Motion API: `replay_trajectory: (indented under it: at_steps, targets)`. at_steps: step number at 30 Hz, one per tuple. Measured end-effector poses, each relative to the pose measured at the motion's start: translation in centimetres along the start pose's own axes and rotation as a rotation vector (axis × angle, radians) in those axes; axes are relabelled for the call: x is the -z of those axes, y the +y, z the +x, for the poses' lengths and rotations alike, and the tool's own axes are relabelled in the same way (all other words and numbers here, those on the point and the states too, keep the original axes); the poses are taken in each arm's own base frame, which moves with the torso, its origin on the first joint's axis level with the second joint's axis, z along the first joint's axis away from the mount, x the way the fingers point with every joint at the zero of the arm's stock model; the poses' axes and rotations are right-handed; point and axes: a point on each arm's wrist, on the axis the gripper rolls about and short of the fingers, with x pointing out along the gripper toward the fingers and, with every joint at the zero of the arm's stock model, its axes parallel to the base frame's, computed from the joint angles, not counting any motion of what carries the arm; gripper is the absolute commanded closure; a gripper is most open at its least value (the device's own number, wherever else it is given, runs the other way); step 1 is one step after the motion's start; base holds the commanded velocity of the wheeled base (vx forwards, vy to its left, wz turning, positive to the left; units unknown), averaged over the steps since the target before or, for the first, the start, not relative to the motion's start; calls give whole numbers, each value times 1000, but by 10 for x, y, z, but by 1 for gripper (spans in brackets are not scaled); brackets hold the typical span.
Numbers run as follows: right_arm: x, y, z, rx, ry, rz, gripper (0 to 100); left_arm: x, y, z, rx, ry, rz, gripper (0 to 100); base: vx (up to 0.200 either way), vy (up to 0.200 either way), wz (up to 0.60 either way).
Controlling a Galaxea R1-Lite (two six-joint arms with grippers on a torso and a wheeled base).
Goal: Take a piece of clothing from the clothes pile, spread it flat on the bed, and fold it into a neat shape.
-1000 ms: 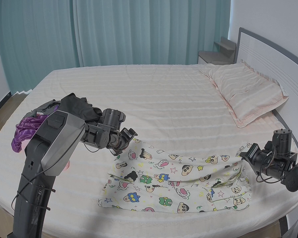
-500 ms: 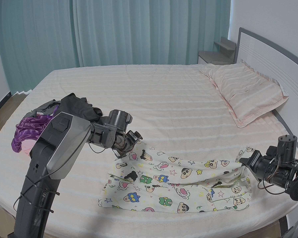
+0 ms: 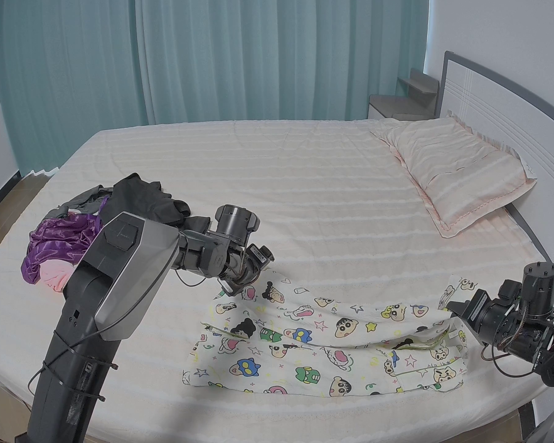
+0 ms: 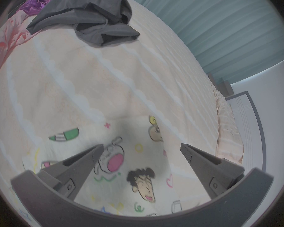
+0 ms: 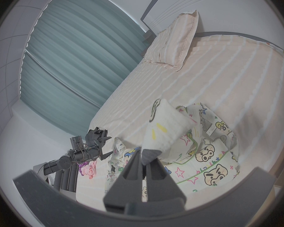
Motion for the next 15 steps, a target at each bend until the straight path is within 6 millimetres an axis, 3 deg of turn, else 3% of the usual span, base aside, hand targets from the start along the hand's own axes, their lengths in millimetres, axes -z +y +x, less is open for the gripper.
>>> replay_trajectory:
  at_steps: [8, 15]
  targets:
    - [3, 6, 3, -21, 12, -14, 100, 21, -21, -24, 26, 133, 13, 0, 0, 0, 0]
    - [2, 15, 4, -57, 0, -24, 100, 53, -38, -44, 21, 263, 64, 0, 0, 0, 0]
